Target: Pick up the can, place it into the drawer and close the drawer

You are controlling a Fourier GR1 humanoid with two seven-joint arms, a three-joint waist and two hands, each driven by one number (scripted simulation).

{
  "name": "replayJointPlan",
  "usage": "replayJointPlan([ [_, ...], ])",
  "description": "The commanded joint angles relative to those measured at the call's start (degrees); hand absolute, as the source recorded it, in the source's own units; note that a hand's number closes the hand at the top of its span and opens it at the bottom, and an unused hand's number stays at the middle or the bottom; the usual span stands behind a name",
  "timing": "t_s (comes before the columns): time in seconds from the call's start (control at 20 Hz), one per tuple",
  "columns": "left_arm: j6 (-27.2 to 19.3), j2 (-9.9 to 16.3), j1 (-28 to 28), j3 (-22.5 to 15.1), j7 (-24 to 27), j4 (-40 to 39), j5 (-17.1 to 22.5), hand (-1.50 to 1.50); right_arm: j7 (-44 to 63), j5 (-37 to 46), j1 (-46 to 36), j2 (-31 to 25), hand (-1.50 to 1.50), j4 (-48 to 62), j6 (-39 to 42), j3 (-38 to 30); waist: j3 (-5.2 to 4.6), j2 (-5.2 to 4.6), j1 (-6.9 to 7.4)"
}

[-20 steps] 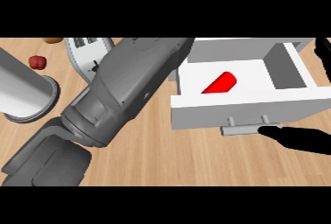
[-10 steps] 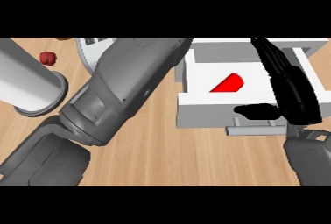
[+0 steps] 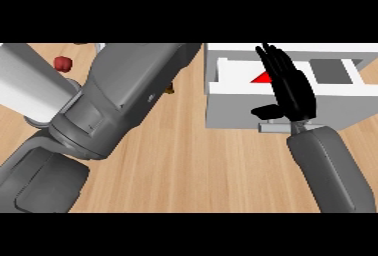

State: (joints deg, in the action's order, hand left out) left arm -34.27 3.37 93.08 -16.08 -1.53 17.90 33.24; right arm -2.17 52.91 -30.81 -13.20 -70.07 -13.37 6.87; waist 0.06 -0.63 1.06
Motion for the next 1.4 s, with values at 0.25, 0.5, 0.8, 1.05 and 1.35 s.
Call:
replayJointPlan([
  [0.25, 0.4, 4.0, -3.1, -1.1, -3.2, 5.3, -2.5, -1.5, -2.1, 5.7, -12.3, 2.6, -1.5, 23.6, -14.3, -4.9, 0.0, 0.19, 2.43],
  [0.5, 1.7, 6.7, -5.8, -1.1, -4.8, 7.9, -3.2, -1.5, -1.0, 8.2, -20.5, 4.0, -1.5, 32.4, -20.0, -6.5, -0.01, 0.0, 2.33],
  [0.8, 5.2, 9.4, -11.9, -1.5, -6.7, 14.4, -2.7, -1.5, -1.6, 8.3, -28.7, 2.0, -1.5, 41.4, -22.4, -9.5, -0.06, 0.04, 4.24],
  [1.05, 4.2, 10.9, -14.3, -2.0, -9.2, 18.7, -3.2, -1.5, -0.8, 9.6, -32.3, 2.5, -1.5, 47.1, -26.6, -10.5, -0.03, -0.14, 5.16],
  [1.35, 3.6, 12.3, -16.5, -2.8, -10.2, 22.9, -4.2, -1.5, -1.3, 8.5, -37.5, 3.0, -1.5, 50.0, -25.2, -12.1, 0.0, -0.24, 5.37],
])
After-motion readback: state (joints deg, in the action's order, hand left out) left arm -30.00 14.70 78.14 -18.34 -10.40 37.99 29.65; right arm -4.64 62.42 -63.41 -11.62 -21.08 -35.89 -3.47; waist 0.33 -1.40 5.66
